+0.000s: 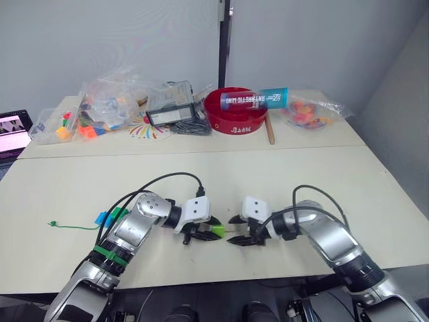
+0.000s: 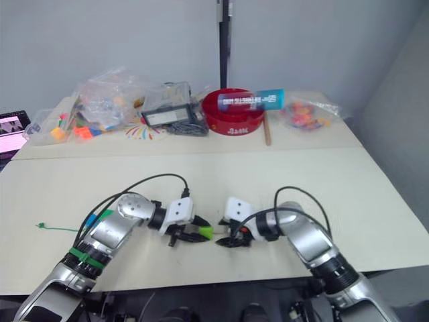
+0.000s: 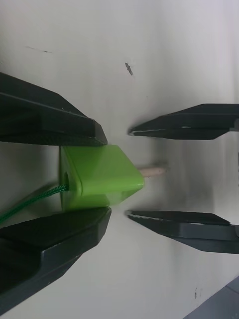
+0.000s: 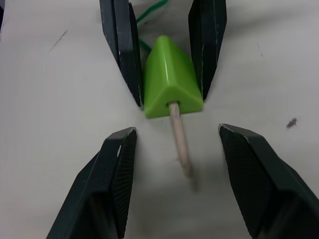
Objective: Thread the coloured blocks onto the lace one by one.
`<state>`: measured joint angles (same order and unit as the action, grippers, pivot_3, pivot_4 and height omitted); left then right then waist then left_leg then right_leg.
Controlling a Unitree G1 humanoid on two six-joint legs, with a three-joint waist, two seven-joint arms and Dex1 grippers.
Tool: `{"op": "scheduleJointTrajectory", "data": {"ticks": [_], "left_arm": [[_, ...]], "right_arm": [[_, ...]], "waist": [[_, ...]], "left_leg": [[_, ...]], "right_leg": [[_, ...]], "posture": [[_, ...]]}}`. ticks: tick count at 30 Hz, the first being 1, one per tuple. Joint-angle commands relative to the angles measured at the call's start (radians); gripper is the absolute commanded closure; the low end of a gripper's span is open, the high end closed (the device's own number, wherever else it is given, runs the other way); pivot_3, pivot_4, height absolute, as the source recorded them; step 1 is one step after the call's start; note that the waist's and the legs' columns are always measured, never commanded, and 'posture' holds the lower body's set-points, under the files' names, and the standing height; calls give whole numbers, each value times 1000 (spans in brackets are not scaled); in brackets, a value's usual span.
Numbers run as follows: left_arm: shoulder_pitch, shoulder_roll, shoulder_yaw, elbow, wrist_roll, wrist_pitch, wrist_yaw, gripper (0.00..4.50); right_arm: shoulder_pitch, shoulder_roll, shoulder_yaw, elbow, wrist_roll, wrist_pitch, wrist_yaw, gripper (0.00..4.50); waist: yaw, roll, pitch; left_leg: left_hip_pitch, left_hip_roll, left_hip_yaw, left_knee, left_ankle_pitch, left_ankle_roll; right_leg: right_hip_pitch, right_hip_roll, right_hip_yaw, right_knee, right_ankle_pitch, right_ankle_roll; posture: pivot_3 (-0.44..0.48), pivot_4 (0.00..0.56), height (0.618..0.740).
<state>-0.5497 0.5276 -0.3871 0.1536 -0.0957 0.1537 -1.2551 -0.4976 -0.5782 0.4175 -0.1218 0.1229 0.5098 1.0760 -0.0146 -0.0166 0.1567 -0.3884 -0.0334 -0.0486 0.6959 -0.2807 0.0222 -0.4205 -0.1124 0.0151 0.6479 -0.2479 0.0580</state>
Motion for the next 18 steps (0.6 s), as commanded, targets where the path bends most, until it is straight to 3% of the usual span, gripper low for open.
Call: {"op": "scheduleJointTrajectory", "data": {"ticks": [1, 2, 3, 10, 18], "left_arm": [[3, 9, -4, 0, 16, 10, -2, 3144], [4, 9, -5, -1, 17, 11, -2, 3144], [6, 10, -5, -4, 17, 12, -2, 3144], [10, 14, -8, -12, 18, 17, -4, 3144], [17, 16, -10, -20, 16, 16, -9, 3144]], "right_arm": [[-25, 9, 23, 33, -31, -15, 1, 1639], [-30, 8, 26, 39, -35, -17, 5, 1639], [-34, 7, 25, 43, -36, -17, 11, 2155], [-37, -26, 30, 7, -27, 14, 72, 4458], [-42, -28, 33, -7, -30, 24, 78, 4500]], "waist": [[0, 0, 0], [0, 0, 0], [0, 0, 0], [0, 0, 0], [0, 0, 0]], "left_leg": [[0, 0, 0, 0, 0, 0], [0, 0, 0, 0, 0, 0], [0, 0, 0, 0, 0, 0], [0, 0, 0, 0, 0, 0], [0, 0, 0, 0, 0, 0]], "right_leg": [[0, 0, 0, 0, 0, 0], [0, 0, 0, 0, 0, 0], [0, 0, 0, 0, 0, 0], [0, 0, 0, 0, 0, 0], [0, 0, 0, 0, 0, 0]], "posture": [[0, 150, 740], [0, 150, 740], [0, 150, 740], [0, 150, 740], [0, 150, 740]]}}
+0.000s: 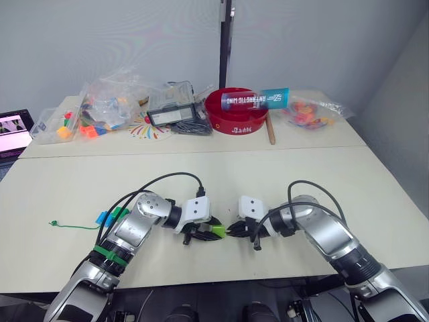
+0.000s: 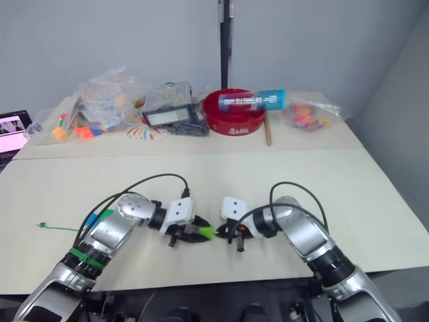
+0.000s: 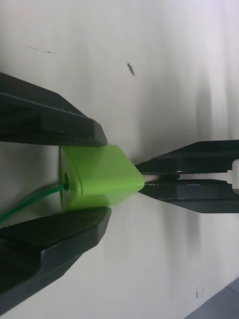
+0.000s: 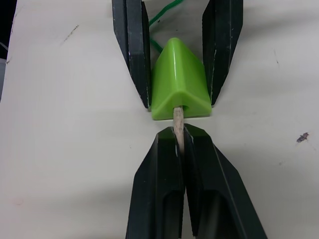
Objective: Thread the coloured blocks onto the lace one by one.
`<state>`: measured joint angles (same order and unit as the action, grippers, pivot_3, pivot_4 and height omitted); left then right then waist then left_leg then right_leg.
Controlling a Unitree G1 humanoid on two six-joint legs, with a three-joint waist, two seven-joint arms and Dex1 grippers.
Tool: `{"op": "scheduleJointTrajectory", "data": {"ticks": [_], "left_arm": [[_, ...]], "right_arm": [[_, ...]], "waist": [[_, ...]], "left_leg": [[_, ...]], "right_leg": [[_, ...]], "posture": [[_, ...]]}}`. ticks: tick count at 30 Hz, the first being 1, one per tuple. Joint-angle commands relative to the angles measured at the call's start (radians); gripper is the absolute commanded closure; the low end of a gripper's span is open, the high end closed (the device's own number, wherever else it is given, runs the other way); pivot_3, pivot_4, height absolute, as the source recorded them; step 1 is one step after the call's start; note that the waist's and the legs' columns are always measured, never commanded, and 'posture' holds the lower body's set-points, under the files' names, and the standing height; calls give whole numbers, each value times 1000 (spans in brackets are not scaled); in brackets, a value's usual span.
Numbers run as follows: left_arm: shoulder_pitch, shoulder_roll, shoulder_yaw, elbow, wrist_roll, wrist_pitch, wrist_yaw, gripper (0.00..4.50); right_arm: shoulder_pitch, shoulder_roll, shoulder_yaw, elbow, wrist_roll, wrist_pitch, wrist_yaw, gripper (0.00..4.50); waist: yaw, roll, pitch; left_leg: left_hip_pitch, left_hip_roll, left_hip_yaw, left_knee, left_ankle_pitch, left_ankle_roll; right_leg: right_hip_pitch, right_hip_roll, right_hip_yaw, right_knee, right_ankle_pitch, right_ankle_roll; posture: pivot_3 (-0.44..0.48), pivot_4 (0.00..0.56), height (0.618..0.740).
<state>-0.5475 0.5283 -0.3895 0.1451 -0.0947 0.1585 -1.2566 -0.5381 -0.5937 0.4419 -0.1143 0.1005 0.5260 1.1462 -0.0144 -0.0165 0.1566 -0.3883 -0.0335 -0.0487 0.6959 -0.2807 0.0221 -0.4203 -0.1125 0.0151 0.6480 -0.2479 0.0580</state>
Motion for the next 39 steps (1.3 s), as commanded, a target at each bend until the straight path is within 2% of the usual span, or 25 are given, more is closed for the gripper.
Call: {"op": "scheduleJointTrajectory", "data": {"ticks": [1, 8, 15, 19, 23, 30, 39], "left_arm": [[15, 16, -7, -12, 15, 11, -8, 3144], [18, 53, 14, -2, 13, -8, -21, 3144], [24, 143, 42, 12, 15, -31, -46, 3144], [48, 232, 70, 36, 18, -61, -74, 3144], [76, 302, 87, 97, 33, -120, -87, 3144], [108, 362, 118, 159, 41, -172, -108, 3144], [107, 451, 158, 354, 63, -287, -135, 3144]], "right_arm": [[0, -15, 7, -16, -8, 8, 10, 4500], [27, -65, -8, -34, -3, -17, 29, 4500], [53, -84, -24, -53, 4, -23, 36, 4500], [49, -76, -23, -51, 2, -22, 33, 4500], [40, -67, -22, -45, 1, -20, 29, 4500], [38, -65, -21, -43, 1, -24, 33, 4500], [33, -72, -33, -34, 0, -36, 34, 4500]], "waist": [[0, 0, 0], [0, 0, 0], [-5, 0, 0], [-10, 0, 0], [-15, 1, 0], [-19, 1, -1], [-41, 1, -1]], "left_leg": [[0, 0, 0, 0, 0, 0], [0, 0, 0, 0, 0, 0], [0, 1, 0, -1, 0, 0], [0, 1, 0, -1, 0, 0], [2, 2, 1, -2, 0, 0], [3, 3, 1, -2, 0, 0], [12, 13, 10, -6, -1, 1]], "right_leg": [[0, 0, 0, 0, 0, 0], [0, 0, 0, 0, 0, 0], [-1, 1, 0, 0, 0, 0], [-1, 1, 0, 0, 0, 0], [0, 1, 0, 1, 0, 0], [0, 2, 0, 1, 0, 0], [1, 9, 0, 1, -1, -4]], "posture": [[0, 150, 740], [0, 150, 740], [0, 150, 740], [0, 150, 740], [0, 150, 740], [0, 150, 740], [0, 150, 740]]}}
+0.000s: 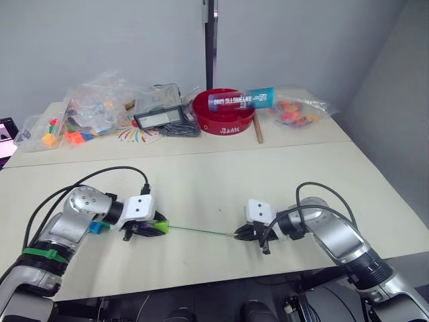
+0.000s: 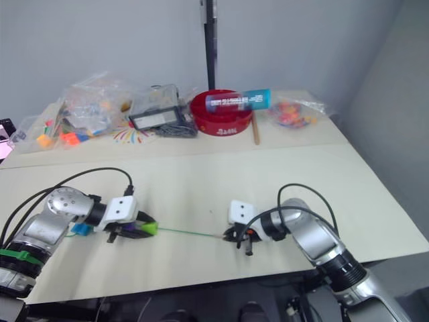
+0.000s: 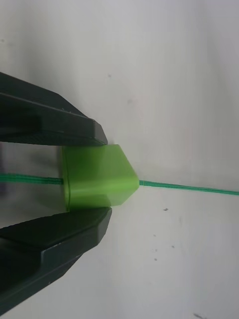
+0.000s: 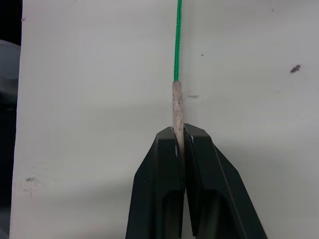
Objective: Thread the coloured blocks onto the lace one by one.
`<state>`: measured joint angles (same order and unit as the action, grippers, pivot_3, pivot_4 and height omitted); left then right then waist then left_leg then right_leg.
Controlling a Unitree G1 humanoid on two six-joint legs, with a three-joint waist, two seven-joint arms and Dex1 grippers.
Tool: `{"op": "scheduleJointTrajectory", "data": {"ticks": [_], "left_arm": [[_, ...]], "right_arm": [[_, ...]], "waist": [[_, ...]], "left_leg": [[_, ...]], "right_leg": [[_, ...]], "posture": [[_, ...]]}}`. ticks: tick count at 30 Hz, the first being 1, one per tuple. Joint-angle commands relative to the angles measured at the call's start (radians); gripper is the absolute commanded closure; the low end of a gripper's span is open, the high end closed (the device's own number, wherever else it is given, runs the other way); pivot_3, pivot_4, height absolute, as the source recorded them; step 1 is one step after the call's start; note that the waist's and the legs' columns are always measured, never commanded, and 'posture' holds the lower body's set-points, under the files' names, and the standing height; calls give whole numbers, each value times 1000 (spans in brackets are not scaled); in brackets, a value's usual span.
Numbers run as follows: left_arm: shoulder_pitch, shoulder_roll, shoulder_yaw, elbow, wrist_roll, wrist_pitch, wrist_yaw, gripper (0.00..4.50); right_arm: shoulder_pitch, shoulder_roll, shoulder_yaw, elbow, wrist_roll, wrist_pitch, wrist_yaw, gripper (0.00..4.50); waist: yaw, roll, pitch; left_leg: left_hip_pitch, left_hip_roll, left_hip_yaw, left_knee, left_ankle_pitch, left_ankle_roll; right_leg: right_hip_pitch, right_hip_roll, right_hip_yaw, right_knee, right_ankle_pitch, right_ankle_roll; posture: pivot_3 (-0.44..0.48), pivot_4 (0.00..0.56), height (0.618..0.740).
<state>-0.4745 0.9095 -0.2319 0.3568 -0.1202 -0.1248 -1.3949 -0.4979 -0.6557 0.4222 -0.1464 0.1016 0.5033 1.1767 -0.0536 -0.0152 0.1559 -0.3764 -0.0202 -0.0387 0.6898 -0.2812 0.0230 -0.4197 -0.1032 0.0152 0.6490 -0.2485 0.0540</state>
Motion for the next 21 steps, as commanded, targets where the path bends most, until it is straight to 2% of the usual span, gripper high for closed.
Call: {"op": "scheduleJointTrajectory", "data": {"ticks": [1, 13, 21], "left_arm": [[32, 76, 2, 158, 91, -16, 1, 3144], [53, 92, 28, 183, 82, -36, -3, 3144], [83, 81, 73, 96, 35, 24, -6, 3144]], "right_arm": [[-10, -9, -13, 1, -1, -15, 4, 4500], [-33, 17, -8, 27, -8, -35, -4, 4500], [-45, 28, -7, 71, -23, -70, -6, 4500]], "waist": [[-3, 0, 0], [-3, 2, -1], [-6, 2, -1]], "left_leg": [[2, 2, 1, -1, 0, 0], [5, 4, 5, -6, 0, 0], [7, 5, 8, -10, 0, 0]], "right_leg": [[0, 1, 1, 0, 0, -1], [-1, 4, 4, 1, 0, -3], [-2, 4, 5, 0, 0, -4]], "posture": [[0, 150, 740], [0, 150, 740], [0, 150, 740]]}}
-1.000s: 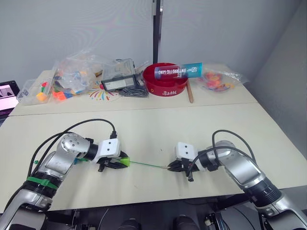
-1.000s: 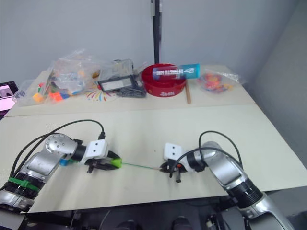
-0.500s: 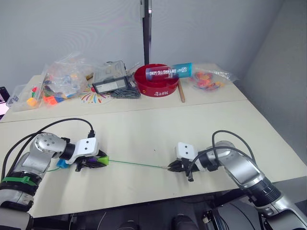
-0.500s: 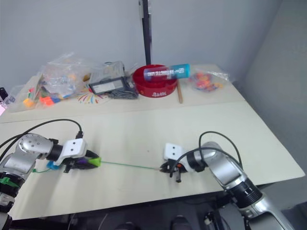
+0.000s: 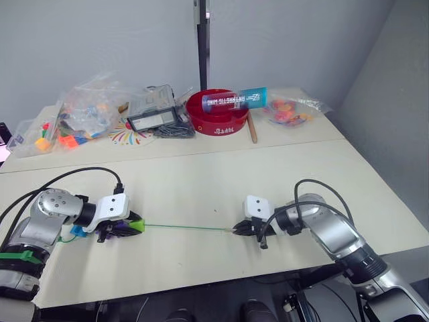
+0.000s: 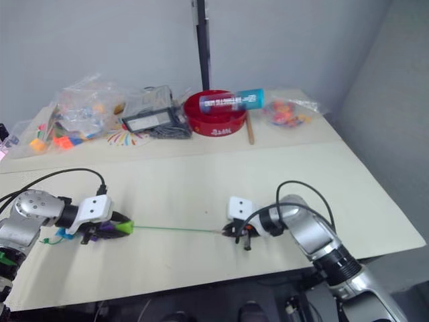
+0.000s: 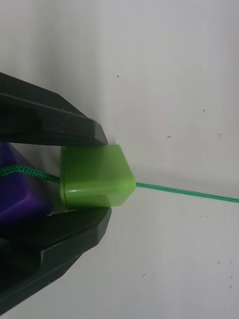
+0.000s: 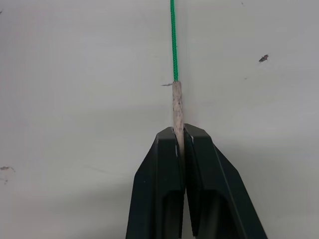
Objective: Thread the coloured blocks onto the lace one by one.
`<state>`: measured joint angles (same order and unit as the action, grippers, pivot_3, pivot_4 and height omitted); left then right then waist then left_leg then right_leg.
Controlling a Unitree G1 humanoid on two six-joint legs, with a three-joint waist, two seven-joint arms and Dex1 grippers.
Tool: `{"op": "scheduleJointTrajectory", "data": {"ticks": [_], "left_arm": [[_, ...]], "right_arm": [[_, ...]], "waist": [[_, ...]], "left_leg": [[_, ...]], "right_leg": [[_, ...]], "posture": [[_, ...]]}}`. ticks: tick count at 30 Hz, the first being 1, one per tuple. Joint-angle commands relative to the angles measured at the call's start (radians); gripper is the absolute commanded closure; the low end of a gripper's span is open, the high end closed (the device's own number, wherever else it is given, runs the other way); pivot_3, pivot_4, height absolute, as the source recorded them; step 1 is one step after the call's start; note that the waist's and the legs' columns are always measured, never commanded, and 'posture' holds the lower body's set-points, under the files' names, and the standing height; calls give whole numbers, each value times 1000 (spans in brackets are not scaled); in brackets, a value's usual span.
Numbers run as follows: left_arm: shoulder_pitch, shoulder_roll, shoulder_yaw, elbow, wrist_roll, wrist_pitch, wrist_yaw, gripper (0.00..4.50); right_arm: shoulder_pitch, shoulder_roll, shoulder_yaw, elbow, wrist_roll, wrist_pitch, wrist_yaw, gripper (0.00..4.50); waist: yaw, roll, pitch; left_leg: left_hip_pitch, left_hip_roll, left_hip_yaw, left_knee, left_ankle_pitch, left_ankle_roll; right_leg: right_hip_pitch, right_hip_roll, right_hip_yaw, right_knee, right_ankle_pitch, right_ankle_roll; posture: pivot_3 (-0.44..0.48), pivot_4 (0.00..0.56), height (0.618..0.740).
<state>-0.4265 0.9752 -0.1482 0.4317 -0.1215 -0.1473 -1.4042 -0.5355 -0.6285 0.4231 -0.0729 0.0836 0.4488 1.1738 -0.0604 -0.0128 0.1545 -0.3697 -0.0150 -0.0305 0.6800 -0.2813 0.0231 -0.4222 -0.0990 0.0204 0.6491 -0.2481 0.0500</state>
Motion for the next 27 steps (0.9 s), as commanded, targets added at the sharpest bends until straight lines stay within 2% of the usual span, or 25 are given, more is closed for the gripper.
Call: {"op": "scheduleJointTrajectory", "data": {"ticks": [1, 3, 4, 8, 10, 18, 24, 27], "left_arm": [[37, 14, -8, 7, 35, 56, 4, 3144], [41, 9, 3, -32, 15, 83, 4, 2140], [43, 8, 10, -52, 0, 106, -4, 1794], [30, 14, 22, -116, -3, 157, -8, 431], [11, 26, 24, -148, -5, 182, -26, 45], [-47, 62, 29, -211, -14, 241, -106, 45], [-86, 57, 20, -226, -20, 252, -134, 45], [-129, 26, 6, -215, -10, 242, -131, 45]], "right_arm": [[-8, 2, -7, 1, -7, -18, -4, 4500], [-9, 6, -8, 6, -9, -21, -6, 4500], [-10, 7, -8, 8, -10, -23, -7, 4500], [-2, 10, -6, 6, -13, -24, -9, 4500], [1, 12, -5, 1, -12, -21, -11, 4500], [6, 35, -3, 0, -16, -19, -25, 4500], [3, 47, -2, 0, -22, -15, -31, 4500], [1, 46, -4, 5, -25, -18, -31, 4500]], "waist": [[1, 0, 0], [1, 0, 0], [1, 0, 0], [8, 0, 0], [14, 0, 0], [20, -2, 1], [20, -3, 1], [21, -3, 2]], "left_leg": [[0, 0, 0, 0, 0, 0], [0, 0, 0, 0, 0, 0], [0, 0, 0, 0, 0, 0], [-1, -1, 0, 0, -1, 1], [-2, -1, 1, 0, -1, 1], [-6, -1, 0, 1, -1, 1], [-7, -1, 0, 1, -1, 1], [-7, -1, 0, 1, -1, 1]], "right_leg": [[0, 0, 0, 0, 0, 0], [0, 0, 0, 0, 0, 0], [0, 0, 0, 0, 0, 0], [0, -1, 0, 0, 0, 0], [0, -1, 0, 0, 0, 0], [-1, -1, 0, -1, 0, -1], [-1, -1, -1, -1, 0, -1], [-1, -1, -1, -1, 0, -1]], "posture": [[0, 150, 740], [0, 150, 740], [0, 150, 740], [0, 150, 740], [0, 150, 740], [0, 150, 740], [0, 150, 740], [0, 150, 740]]}}
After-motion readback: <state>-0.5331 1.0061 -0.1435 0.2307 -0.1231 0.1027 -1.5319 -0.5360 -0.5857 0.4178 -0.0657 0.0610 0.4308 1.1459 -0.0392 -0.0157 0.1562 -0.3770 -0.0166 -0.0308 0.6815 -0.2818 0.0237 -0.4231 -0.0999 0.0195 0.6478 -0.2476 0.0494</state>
